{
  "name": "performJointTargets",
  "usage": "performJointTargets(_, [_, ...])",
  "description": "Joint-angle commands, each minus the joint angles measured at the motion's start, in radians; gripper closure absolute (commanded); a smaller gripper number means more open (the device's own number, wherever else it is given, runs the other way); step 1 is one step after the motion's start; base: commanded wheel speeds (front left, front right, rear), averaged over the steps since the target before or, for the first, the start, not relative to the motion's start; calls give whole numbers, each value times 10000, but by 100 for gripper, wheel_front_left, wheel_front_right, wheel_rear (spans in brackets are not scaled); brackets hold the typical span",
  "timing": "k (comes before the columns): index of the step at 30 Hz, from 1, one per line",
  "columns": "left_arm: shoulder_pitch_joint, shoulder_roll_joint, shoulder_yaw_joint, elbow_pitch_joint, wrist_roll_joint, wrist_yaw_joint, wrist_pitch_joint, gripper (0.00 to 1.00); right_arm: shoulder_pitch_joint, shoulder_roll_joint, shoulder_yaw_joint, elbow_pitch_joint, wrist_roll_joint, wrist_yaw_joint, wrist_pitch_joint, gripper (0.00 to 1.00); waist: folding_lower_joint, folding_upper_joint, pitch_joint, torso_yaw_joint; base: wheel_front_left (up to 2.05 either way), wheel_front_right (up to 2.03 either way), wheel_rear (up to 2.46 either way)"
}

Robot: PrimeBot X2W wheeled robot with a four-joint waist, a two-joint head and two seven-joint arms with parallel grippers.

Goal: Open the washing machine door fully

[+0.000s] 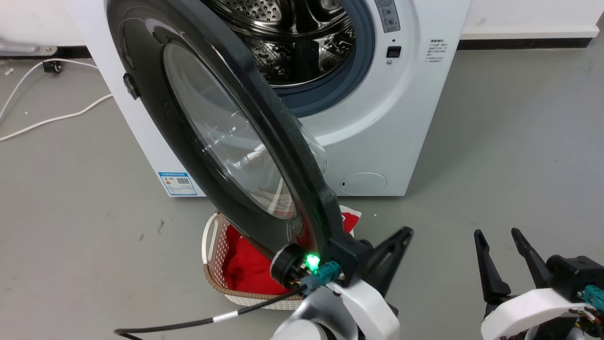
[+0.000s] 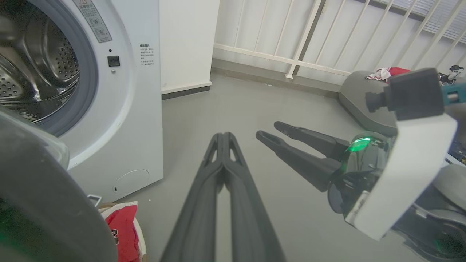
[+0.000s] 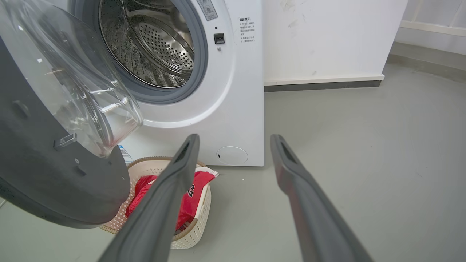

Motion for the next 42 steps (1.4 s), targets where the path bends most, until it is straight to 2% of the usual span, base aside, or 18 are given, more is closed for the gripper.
performJointTargets(1, [-195,2,131,191,52,149,-110,100,-190,39,-42,47,75,23,-53,0,0,0,64,-24,0,0,0])
performJointTargets(7, [-436,14,538,889,190,636,-371,100,-234,49,-27,200,134,23,-69,0,0,0,153,-24,0,0,0])
performJointTargets(18, [-182,212,961,1324,70,1105,-626,100,-224,60,-10,420,252,23,-120,0,0,0,138,119,0,0,0])
performJointTargets(32, [670,981,947,565,176,1566,-533,100,-155,63,89,511,189,23,59,0,0,0,-13,505,0,0,0])
performJointTargets(42, [1153,1242,1002,57,188,1917,-597,100,-55,20,20,600,264,23,90,0,0,0,-161,1073,0,0,0])
